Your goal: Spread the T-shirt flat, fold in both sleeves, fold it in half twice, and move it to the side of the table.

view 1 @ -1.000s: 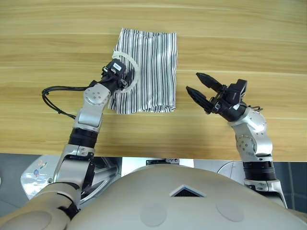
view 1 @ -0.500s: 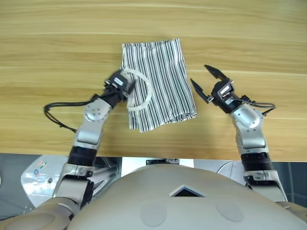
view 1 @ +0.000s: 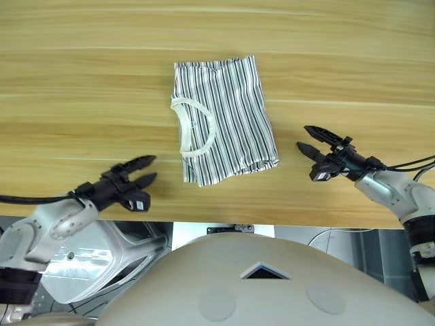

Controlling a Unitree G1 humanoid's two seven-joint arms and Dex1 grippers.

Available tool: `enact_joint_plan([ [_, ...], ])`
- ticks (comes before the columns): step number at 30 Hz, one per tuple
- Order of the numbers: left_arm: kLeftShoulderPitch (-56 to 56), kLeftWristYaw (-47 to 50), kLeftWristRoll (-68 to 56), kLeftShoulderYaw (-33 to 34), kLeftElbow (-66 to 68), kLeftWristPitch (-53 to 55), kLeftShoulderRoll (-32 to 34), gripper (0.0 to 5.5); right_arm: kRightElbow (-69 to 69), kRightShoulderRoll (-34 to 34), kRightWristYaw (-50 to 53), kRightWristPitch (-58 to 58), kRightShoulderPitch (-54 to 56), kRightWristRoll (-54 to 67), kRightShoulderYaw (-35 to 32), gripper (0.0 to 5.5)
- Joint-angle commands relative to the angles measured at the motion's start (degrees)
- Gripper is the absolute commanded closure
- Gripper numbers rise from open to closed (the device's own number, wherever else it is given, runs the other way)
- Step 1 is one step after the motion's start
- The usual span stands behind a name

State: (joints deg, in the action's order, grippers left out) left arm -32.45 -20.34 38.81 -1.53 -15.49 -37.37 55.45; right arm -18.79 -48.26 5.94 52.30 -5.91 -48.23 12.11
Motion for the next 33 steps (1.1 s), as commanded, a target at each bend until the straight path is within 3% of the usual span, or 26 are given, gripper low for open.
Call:
enact_joint_plan([
  [1, -0.9, -6.6, -3.6, -5.8, -2.9, -2.5, 1.9, 2.54, 2.4, -1.9, -2.9, 3.8, -1.5, 2.0, 2.7, 2.61],
  [12, 19.6, -12.0, -7.9, -15.7, 17.3, -6.3, -1.2, 2.54, 2.0, 0.5, -5.4, 4.3, 1.9, 2.7, 5.6, 2.61],
  [33, 30.6, -15.5, -9.2, -28.3, 26.7, -11.8, -5.0, 2.54, -3.8, 3.4, -5.5, 7.2, 10.7, 0.7, 11.7, 2.61],
])
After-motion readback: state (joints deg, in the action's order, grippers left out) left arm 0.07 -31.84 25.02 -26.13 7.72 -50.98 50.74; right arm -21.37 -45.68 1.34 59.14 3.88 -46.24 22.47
